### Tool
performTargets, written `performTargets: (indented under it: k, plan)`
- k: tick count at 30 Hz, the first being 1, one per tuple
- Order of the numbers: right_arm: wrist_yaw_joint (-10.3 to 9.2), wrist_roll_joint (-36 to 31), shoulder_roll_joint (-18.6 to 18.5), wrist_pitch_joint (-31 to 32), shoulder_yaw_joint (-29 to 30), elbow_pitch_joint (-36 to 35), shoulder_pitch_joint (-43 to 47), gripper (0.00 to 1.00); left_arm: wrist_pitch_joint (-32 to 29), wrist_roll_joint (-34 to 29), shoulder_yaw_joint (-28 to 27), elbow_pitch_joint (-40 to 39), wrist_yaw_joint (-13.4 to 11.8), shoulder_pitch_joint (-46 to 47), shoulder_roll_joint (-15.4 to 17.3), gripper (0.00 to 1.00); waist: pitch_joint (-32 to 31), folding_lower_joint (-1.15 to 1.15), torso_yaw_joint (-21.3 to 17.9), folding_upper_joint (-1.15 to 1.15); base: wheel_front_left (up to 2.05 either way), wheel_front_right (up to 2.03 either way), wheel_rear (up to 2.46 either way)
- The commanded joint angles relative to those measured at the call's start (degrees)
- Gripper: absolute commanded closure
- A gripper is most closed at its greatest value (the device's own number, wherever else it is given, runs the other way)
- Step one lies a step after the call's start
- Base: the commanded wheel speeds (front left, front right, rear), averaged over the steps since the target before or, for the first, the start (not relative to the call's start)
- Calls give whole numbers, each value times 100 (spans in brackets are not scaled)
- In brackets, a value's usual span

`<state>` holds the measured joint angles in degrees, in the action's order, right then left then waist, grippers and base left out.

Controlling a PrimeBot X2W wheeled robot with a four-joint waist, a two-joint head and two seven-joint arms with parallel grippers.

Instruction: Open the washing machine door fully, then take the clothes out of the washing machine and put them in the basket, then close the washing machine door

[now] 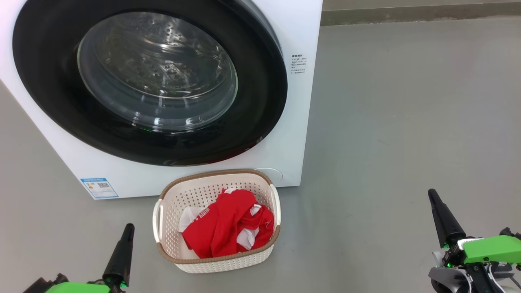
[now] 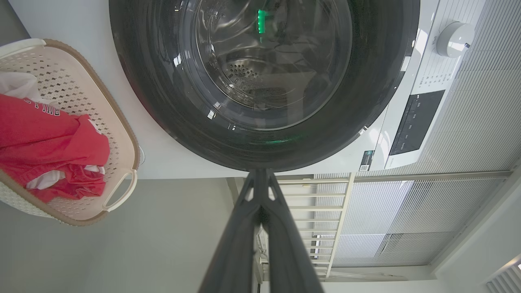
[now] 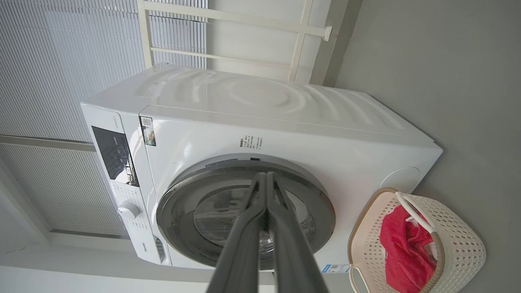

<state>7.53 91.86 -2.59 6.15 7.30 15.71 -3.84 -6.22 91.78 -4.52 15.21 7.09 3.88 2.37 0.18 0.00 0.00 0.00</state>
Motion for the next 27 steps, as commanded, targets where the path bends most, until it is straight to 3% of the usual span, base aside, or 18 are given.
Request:
performTargets:
  k: [1, 27]
  plan:
    - [-4, 28, -32, 36, -76, -168, -234, 100, -27, 38, -201, -117, 40, 231, 51, 100, 0, 0, 0, 0, 0, 0, 0]
    - [-4, 27, -31, 37, -74, -168, -234, 100, -27, 39, -200, -117, 40, 231, 51, 100, 0, 0, 0, 0, 0, 0, 0]
